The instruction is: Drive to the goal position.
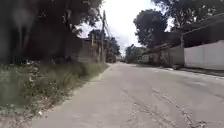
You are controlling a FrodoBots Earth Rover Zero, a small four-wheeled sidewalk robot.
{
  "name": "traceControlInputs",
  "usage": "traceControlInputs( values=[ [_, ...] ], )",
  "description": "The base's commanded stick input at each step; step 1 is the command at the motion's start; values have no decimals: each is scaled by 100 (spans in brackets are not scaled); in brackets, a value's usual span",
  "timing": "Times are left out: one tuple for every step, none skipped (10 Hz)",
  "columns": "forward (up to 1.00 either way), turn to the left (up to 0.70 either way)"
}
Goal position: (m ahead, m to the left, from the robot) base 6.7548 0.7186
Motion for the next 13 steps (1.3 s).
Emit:
traceControlInputs(
  values=[
    [100,-22],
    [100,-16],
    [100,-7],
    [100,0],
    [100,0],
    [100,0],
    [100,0],
    [100,-2],
    [100,-4],
    [100,-15],
    [100,-31],
    [100,-10],
    [100,-2]
  ],
)
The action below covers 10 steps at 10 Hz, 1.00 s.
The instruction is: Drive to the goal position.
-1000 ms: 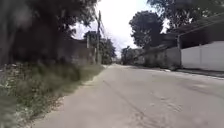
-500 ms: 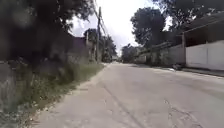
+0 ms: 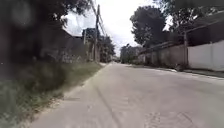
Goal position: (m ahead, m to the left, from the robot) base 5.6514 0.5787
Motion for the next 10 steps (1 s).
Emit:
traceControlInputs(
  values=[
    [100,0],
    [100,0],
    [100,0],
    [100,0],
    [100,-4],
    [100,-13],
    [100,-28],
    [100,-29],
    [100,-11],
    [100,0]
  ],
)
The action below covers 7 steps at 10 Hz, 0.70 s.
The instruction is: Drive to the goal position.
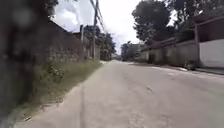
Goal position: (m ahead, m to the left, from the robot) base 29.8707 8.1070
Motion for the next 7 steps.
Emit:
traceControlInputs(
  values=[
    [100,0],
    [100,0],
    [100,0],
    [100,0],
    [100,0],
    [100,0],
    [100,-1]
  ],
)
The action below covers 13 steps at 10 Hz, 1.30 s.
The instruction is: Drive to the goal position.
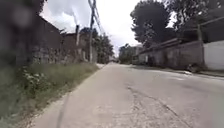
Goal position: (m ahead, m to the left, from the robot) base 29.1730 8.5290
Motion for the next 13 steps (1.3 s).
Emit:
traceControlInputs(
  values=[
    [100,-7],
    [100,-16],
    [100,-12],
    [100,-3],
    [100,-3],
    [100,-6],
    [100,-19],
    [100,-18],
    [100,-13],
    [100,-9],
    [100,-4],
    [100,-4],
    [100,-13]
  ],
)
